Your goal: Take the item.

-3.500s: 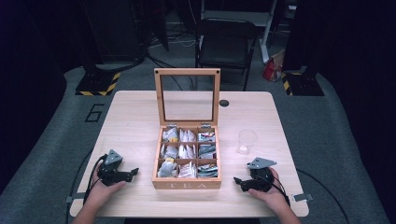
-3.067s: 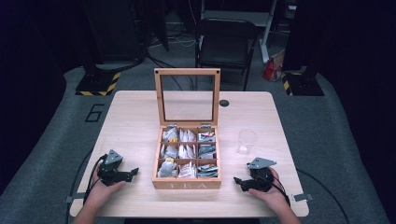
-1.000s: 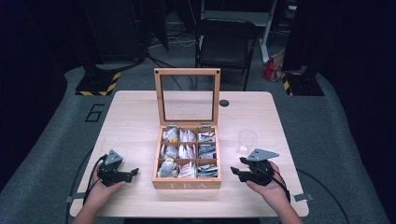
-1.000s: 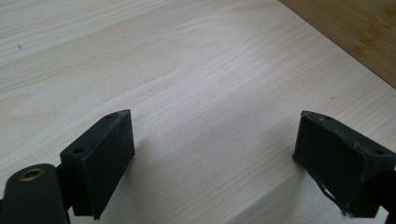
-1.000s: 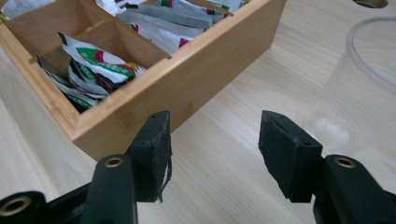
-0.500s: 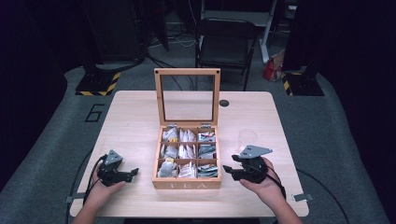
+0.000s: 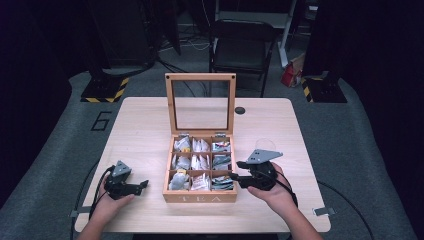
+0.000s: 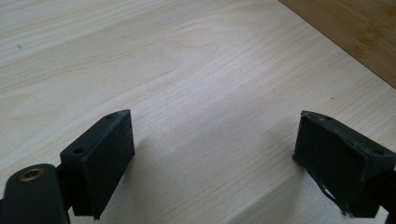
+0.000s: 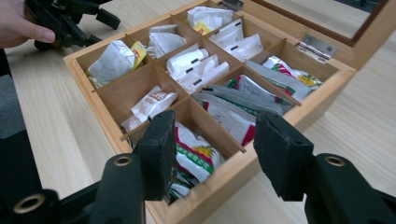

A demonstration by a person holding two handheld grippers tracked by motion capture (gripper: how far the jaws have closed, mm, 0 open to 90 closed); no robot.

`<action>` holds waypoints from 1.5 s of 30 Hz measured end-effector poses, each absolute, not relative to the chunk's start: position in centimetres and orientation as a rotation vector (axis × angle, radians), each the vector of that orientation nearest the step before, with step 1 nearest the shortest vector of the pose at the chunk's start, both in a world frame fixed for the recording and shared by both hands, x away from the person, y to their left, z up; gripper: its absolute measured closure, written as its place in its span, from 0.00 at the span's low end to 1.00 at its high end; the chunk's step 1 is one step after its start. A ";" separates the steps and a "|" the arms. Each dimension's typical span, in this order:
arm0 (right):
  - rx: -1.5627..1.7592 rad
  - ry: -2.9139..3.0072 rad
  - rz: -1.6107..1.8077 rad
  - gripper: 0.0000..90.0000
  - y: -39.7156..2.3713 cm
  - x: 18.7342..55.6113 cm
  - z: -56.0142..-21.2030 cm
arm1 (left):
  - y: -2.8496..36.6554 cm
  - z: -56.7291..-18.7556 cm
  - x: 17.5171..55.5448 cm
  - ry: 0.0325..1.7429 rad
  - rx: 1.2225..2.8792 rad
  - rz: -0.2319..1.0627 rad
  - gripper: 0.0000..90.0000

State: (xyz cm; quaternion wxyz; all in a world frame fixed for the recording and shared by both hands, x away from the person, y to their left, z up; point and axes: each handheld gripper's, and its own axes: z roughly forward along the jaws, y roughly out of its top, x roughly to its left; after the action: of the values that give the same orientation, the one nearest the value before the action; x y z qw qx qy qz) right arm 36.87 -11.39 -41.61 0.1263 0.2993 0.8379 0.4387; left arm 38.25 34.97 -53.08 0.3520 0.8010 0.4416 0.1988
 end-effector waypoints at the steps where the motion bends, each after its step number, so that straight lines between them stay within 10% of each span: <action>1: 0.856 2.444 1.280 0.54 -11.2 37.0 -41.6 | 35.0 -53.1 38.3 1.139 2.078 0.518 0.13; 45: 0.628 2.584 1.368 0.59 -1.8 39.3 -41.8 | 35.1 -52.9 38.2 1.140 2.096 0.498 0.13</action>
State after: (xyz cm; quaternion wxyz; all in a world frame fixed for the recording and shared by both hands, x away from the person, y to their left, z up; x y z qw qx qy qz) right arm 39.34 -1.84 -41.78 0.0756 0.2095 0.8615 0.4562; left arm 38.22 35.09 -52.92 0.3448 0.8071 0.4392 0.1918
